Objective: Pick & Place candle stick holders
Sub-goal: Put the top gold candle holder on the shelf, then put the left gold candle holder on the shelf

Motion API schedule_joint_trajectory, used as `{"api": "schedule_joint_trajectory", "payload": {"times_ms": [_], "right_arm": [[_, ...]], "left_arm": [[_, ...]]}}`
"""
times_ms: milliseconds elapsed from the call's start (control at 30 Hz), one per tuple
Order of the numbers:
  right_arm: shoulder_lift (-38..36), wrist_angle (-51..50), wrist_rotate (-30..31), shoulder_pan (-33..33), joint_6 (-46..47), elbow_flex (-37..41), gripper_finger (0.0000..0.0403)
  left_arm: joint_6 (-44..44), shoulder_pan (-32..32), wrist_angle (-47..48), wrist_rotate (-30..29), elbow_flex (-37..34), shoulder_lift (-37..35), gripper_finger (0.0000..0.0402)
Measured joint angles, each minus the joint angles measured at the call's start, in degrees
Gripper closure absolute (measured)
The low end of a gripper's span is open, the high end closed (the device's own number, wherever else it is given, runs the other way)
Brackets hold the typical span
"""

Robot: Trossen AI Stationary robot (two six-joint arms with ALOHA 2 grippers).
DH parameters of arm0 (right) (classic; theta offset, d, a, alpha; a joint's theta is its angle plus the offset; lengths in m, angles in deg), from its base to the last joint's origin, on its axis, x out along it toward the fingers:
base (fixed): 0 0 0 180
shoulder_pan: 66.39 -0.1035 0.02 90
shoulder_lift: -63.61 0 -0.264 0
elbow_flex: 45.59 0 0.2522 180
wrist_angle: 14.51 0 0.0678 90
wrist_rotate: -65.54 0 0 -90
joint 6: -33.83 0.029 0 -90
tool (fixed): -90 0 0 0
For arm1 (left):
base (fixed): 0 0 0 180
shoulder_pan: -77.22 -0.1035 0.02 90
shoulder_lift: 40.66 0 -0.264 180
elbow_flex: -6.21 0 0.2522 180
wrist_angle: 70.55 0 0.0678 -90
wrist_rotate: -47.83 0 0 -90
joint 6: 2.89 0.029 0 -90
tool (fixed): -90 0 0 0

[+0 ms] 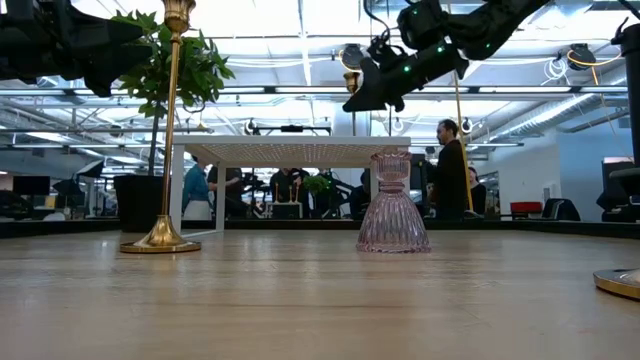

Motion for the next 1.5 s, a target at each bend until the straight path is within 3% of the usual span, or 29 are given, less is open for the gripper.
{"api": "schedule_joint_trajectory", "payload": {"times_ms": [933, 1500], "right_arm": [[0.17, -0.29, 0.05, 0.26, 6.25, 0.07, 0.0371], [-0.63, -0.38, -0.06, 0.26, 4.55, 0.09, 0.0255]], "left_arm": [[-0.11, 0.00, 0.06, 0.04, 0.00, -0.02, 0.0188], [-1.75, 0.00, 1.68, 0.26, 0.00, -0.02, 0.0188]]}}
